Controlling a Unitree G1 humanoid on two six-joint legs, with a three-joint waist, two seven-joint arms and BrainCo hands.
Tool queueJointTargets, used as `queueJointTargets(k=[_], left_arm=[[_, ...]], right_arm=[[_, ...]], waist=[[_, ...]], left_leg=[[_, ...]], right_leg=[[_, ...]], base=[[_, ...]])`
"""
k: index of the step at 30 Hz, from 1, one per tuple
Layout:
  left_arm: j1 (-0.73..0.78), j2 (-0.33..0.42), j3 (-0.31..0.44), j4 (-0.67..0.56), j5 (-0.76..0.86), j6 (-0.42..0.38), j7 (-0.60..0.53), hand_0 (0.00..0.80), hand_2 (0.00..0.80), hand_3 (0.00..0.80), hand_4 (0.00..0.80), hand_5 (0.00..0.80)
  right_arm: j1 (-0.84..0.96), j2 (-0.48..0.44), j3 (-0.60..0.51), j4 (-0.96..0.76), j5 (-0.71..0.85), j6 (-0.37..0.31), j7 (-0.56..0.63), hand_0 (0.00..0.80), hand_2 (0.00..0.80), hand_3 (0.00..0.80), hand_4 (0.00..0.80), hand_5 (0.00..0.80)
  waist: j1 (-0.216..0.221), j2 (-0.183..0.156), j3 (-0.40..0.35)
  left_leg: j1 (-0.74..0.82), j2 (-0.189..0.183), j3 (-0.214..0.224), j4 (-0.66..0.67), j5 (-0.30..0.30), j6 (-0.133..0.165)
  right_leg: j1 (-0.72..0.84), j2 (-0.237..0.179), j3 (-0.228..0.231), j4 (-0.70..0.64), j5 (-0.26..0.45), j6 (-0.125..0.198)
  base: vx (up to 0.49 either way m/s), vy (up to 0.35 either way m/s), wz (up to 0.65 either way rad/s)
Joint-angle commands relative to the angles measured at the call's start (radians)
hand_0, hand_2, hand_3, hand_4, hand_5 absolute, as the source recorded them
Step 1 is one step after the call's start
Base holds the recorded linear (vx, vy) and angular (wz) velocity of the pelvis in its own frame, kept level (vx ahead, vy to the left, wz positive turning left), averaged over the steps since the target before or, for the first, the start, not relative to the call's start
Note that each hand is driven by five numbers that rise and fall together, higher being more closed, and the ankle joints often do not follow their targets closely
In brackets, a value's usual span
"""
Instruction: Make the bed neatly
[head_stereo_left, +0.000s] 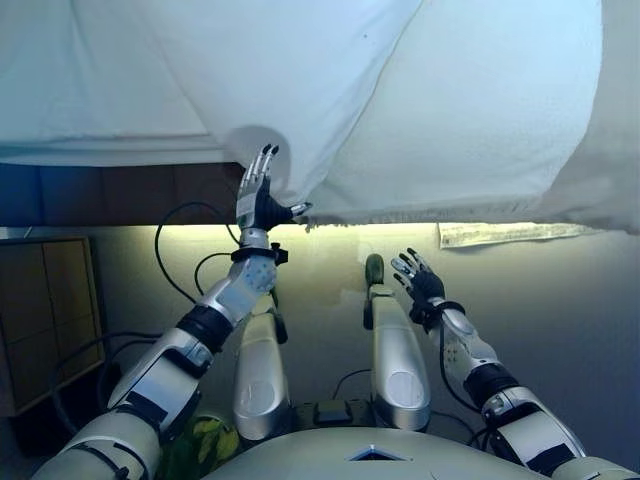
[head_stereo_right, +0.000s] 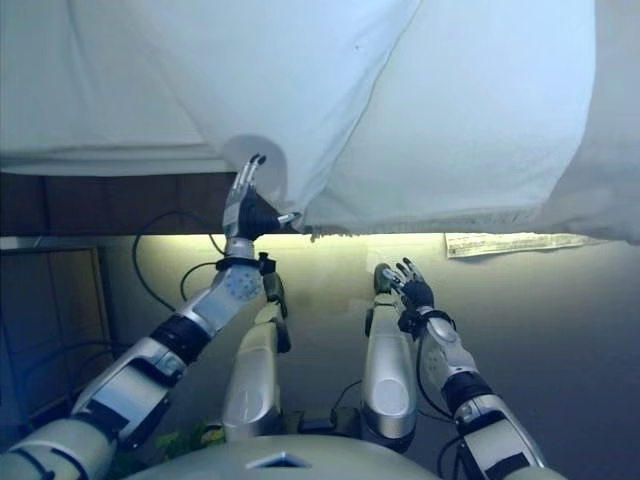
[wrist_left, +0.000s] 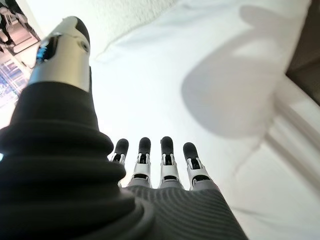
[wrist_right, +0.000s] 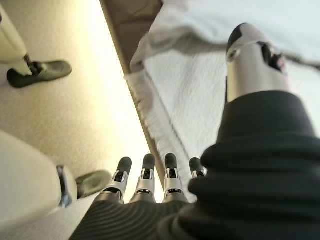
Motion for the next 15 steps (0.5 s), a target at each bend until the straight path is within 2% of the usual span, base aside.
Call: queueJointTargets(k=[1, 6, 9, 15], left_arm=[[-0.109, -0.023, -0.011, 0.007, 0.034, 0.019, 0.048, 0.0, 0.0, 0.0, 0.0, 0.0], [-0.173, -0.064, -0.012, 0.04, 0.072, 0.096, 0.125, 0.0, 0.0, 0.0, 0.0, 0.0], [-0.196, -0.056, -0.003, 0.059, 0.109, 0.154, 0.179, 0.0, 0.0, 0.0, 0.0, 0.0], [-0.223, -0.024, 0.026, 0.099, 0.161, 0.196, 0.274, 0.0, 0.0, 0.0, 0.0, 0.0]], right_arm=[[-0.05, 0.028, 0.002, -0.039, 0.024, -0.034, -0.026, 0.0, 0.0, 0.0, 0.0, 0.0], [-0.104, 0.045, 0.009, -0.041, 0.017, -0.024, -0.052, 0.0, 0.0, 0.0, 0.0, 0.0], [-0.101, 0.038, 0.013, -0.072, 0.015, -0.008, -0.063, 0.0, 0.0, 0.0, 0.0, 0.0], [-0.086, 0.034, 0.028, -0.117, 0.01, -0.004, -0.072, 0.0, 0.0, 0.0, 0.0, 0.0]], waist=[[-0.005, -0.025, 0.017], [-0.018, -0.031, 0.037], [-0.026, -0.037, 0.037], [-0.032, -0.049, 0.037]], left_leg=[[-0.087, 0.023, -0.08, 0.111, -0.017, 0.014], [-0.126, 0.021, -0.069, 0.139, -0.021, 0.007], [-0.16, 0.021, -0.065, 0.173, -0.027, 0.005], [-0.22, 0.023, -0.059, 0.27, -0.067, 0.007]], right_leg=[[-0.007, -0.041, -0.016, -0.084, 0.134, 0.015], [-0.048, -0.04, -0.014, -0.058, 0.129, 0.015], [-0.081, -0.043, -0.012, -0.031, 0.123, 0.016], [-0.138, -0.049, -0.005, 0.044, 0.098, 0.015]], base=[[-0.012, 0.0, -0.12], [0.015, 0.016, -0.14], [0.03, 0.024, -0.1], [0.022, 0.023, -0.03]])
